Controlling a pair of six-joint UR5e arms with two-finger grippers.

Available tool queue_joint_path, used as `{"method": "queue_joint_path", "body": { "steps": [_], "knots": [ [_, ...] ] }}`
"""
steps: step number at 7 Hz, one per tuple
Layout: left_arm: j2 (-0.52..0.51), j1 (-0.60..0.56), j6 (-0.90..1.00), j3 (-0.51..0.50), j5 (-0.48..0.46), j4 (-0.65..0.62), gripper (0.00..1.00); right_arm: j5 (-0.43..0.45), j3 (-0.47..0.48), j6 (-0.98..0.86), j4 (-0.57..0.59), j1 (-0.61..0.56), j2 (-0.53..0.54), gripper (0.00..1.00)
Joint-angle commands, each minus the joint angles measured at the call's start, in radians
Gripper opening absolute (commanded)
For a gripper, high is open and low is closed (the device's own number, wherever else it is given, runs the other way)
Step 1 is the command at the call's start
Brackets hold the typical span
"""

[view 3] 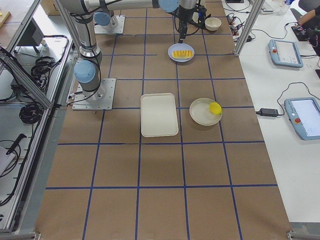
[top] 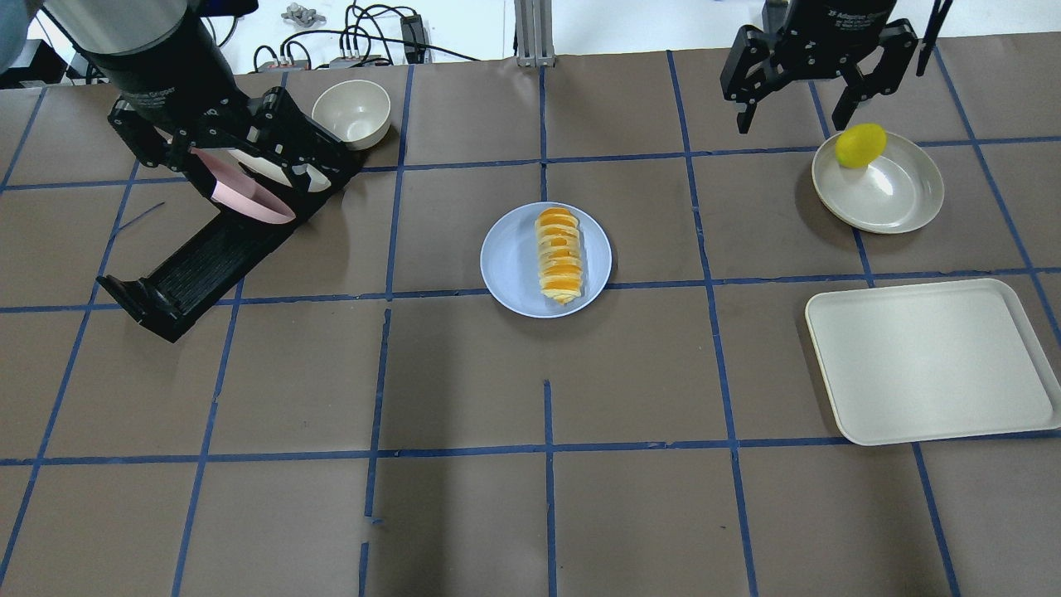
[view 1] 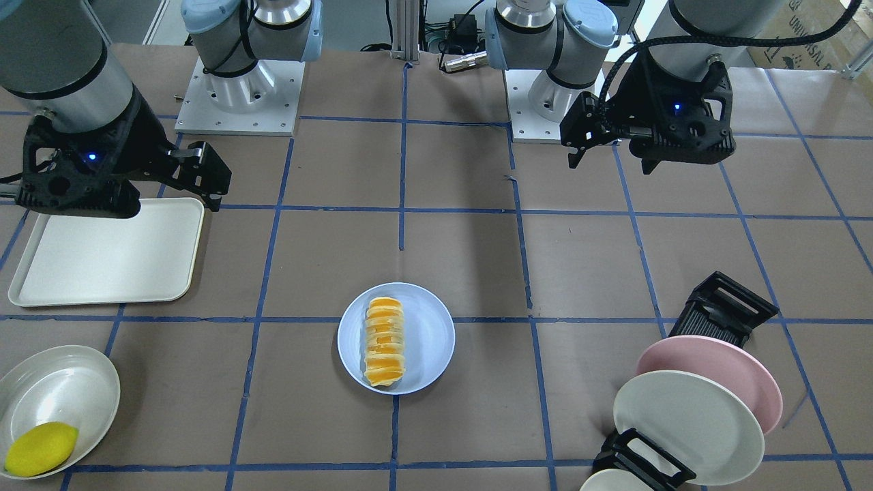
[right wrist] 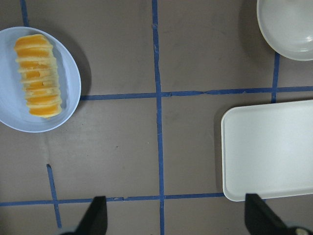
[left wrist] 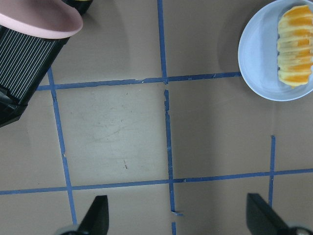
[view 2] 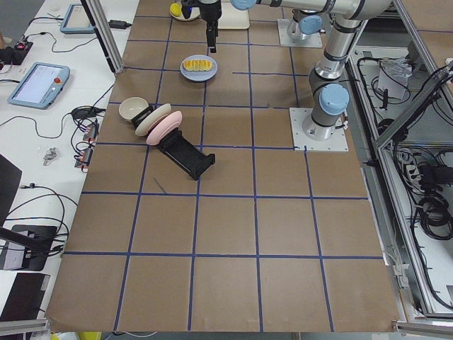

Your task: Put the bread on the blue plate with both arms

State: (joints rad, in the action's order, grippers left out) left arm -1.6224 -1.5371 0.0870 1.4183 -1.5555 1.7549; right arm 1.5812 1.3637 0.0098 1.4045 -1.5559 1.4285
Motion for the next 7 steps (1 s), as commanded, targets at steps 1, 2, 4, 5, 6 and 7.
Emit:
{"method": "queue_joint_path", "body": {
  "steps": [1, 2, 4, 5, 6, 7],
  "knots": [
    [-0.001, 0.0, 0.0, -0.001, 0.0, 0.0, 1.0, 0.0, 0.104, -0.025, 0.057, 0.0, 0.061, 0.97],
    [-0.001, 0.0, -0.001, 0.001, 0.0, 0.0, 1.0, 0.005, 0.161, -0.025, 0.109, -0.001, 0.087, 0.98],
    [-0.001, 0.0, -0.001, -0.001, 0.0, 0.0, 1.0, 0.01, 0.178, -0.021, 0.122, 0.0, 0.093, 0.98],
    [0.001, 0.0, -0.001, 0.001, 0.0, 0.0, 1.0, 0.01, 0.178, -0.021, 0.122, 0.002, 0.093, 0.98],
    [-0.001, 0.0, -0.001, 0.001, 0.0, 0.0, 1.0, 0.01, 0.178, -0.021, 0.122, 0.0, 0.093, 0.98],
    [-0.001, 0.0, -0.001, -0.001, 0.002, 0.0, 1.0, 0.01, 0.176, -0.022, 0.122, 0.002, 0.093, 0.98]
  ]
}}
